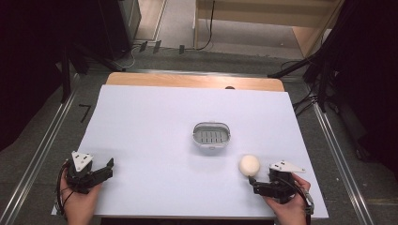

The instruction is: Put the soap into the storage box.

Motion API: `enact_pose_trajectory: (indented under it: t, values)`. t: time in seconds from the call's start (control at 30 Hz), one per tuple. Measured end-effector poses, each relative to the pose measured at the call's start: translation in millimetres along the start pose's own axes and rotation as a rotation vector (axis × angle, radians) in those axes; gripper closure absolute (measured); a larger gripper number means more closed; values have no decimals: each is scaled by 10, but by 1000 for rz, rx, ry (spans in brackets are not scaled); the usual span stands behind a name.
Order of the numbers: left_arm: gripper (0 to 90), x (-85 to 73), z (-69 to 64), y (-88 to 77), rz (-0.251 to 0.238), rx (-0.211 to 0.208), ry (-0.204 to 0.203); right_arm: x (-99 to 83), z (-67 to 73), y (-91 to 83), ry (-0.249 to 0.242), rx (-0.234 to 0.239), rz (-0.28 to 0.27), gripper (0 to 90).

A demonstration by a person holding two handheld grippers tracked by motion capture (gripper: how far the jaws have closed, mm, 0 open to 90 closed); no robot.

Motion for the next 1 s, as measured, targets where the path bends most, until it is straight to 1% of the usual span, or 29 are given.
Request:
enact_pose_trajectory:
  t: [0.1, 0.27, 0.37, 0.43, 0.47, 0.53, 0.67, 0.87, 0.93, 1.0]
  values:
    - [160, 0, 0, 0, 1, 0, 3, 13, 31, 25, -13, -1, 3, 132]
    - [160, 0, -2, 3, 1, 1, 4, 47, 65, 60, -11, 5, 2, 134]
    - [160, 0, -3, 2, 2, 1, 6, 70, 97, 83, -13, -1, 0, 133]
    - [160, 0, -2, 3, 2, 1, 6, 85, 105, 95, -16, -19, -3, 131]
    - [160, 0, -3, 3, 1, 1, 5, 93, 106, 100, -11, -28, -3, 130]
    - [160, 0, -2, 2, 4, 0, 6, 108, 109, 112, -6, -23, -10, 131]
    - [160, -1, -3, 2, 5, 2, 7, 122, 121, 150, 11, -19, 1, 130]
    - [160, 0, -2, 2, 4, 2, 6, 165, 148, 199, 17, -18, 2, 135]
    - [160, 0, -2, 2, 4, 2, 6, 177, 156, 206, 10, -23, 2, 136]
    - [160, 0, -2, 2, 2, 3, 6, 188, 165, 214, 18, -27, -1, 139]
Point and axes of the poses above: each handheld gripper's, and its own axes: y roughly forward along the jaws, x roughly out of its top, z roughly to its left, the point moved 5 cm from there along y, roughly forward along the jaws, and after that the axes turned 2 degrees about -y, right-handed, at the moved point
